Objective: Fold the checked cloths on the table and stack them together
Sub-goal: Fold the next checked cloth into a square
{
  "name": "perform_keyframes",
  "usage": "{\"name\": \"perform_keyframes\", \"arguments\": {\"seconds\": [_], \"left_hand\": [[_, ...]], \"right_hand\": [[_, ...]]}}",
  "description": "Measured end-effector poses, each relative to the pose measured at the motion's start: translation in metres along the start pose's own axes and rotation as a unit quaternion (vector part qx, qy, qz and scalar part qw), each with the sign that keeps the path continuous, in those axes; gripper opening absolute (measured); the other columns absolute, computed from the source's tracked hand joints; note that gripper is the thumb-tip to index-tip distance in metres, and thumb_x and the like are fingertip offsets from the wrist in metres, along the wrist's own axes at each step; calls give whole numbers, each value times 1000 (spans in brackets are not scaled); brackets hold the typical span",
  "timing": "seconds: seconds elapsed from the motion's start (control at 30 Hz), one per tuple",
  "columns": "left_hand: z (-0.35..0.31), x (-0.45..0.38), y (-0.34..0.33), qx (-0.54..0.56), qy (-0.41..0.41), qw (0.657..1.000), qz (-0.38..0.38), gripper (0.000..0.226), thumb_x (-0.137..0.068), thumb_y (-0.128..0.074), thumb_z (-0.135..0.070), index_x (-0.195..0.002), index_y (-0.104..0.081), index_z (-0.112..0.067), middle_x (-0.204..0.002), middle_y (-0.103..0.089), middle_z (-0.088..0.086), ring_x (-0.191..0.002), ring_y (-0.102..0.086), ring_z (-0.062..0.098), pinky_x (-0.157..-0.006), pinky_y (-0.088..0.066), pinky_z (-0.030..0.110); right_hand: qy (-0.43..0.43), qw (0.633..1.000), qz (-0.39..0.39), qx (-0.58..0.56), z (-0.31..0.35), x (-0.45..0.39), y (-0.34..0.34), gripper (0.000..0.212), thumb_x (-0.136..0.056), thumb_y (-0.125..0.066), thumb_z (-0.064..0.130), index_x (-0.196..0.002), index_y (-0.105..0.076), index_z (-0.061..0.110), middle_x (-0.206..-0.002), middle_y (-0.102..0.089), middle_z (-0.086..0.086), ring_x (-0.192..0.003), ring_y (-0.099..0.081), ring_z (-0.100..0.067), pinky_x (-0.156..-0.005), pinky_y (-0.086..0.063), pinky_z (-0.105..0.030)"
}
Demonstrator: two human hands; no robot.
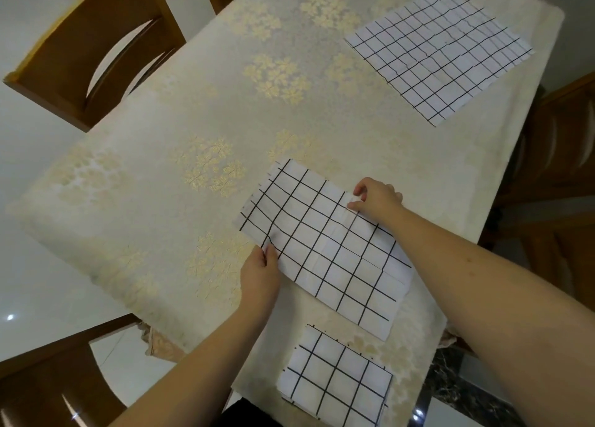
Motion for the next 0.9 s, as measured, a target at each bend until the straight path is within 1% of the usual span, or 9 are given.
{"name": "perform_keyframes", "arguments": {"seconds": [0.17,0.3,0.43,0.5,0.53,0.6,0.7,0.8,0.9], "left_hand": [[-10,12,0,-8,-65,998,18,34,-103,-44,-25,-70,-47,-18,-59,-43,-5,-54,-38,8,-52,-33,19],[-14,20,-4,-6,-105,993,59,21,-104,-41,-18,-98,-61,-23,-77,-64,-4,-65,-56,2,-56,-42,9],[-21,31,-13,-47,-190,976,98,22,-102,-42,-7,-107,-63,-12,-79,-61,-16,-68,-56,-5,-61,-38,3],[-23,37,-21,-75,-245,957,134,31,-100,-44,-3,-124,-61,-12,-108,-67,-9,-96,-60,-2,-81,-40,1],[-22,39,-27,-89,-279,943,157,42,-99,-44,-1,-137,-54,-17,-132,-60,-7,-119,-54,-1,-97,-37,4],[-19,46,-37,-112,-338,914,194,60,-95,-44,2,-145,-41,-29,-150,-40,-10,-139,-32,-5,-112,-24,10],[-12,54,-51,-161,-386,882,217,58,-93,-41,-8,-147,-40,-29,-153,-35,-9,-143,-26,-2,-117,-16,14],[-5,62,-64,-206,-426,849,234,55,-93,-37,-17,-147,-40,-25,-153,-34,-6,-143,-23,2,-118,-10,14],[6,67,-81,-268,-452,809,264,56,-96,-38,-20,-150,-32,-32,-157,-30,-6,-146,-17,5,-119,-4,19]], "right_hand": [[-3,1000,-12,-6,-3,-1,-1,27,-83,-73,37,-103,-61,24,-95,-60,5,-110,-48,-24,-84,-29,-35],[8,999,-30,-15,-6,1,-1,27,-83,-73,38,-103,-61,23,-95,-61,4,-109,-47,-25,-85,-31,-36],[25,998,-59,-25,-9,8,0,29,-85,-71,37,-108,-61,23,-105,-62,0,-108,-47,-25,-86,-32,-35],[33,996,-69,-55,-14,12,2,27,-88,-68,33,-112,-62,23,-108,-62,-1,-109,-49,-25,-89,-35,-35],[37,994,-73,-71,-18,15,3,26,-89,-66,30,-114,-62,22,-110,-63,-2,-110,-51,-25,-92,-39,-36],[35,990,-90,-100,-30,21,9,23,-94,-58,24,-117,-62,19,-113,-65,-5,-111,-55,-28,-95,-44,-41],[1,977,-131,-166,-54,40,19,26,-100,-44,18,-121,-60,16,-119,-64,-7,-108,-58,-26,-89,-46,-36],[-45,955,-150,-251,-79,69,22,28,-102,-43,24,-124,-57,14,-118,-62,-5,-99,-55,-17,-81,-41,-28],[-105,921,-147,-345,-109,96,6,37,-101,-39,37,-127,-55,15,-120,-61,-4,-105,-57,-20,-88,-45,-31]]}}
Point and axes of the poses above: each hand's wrist, its own x-axis away from the middle knuckle, its own y-axis out of the back of the hand, z = x × y, the point moved 6 cm from there along -x, towards the middle knuckle
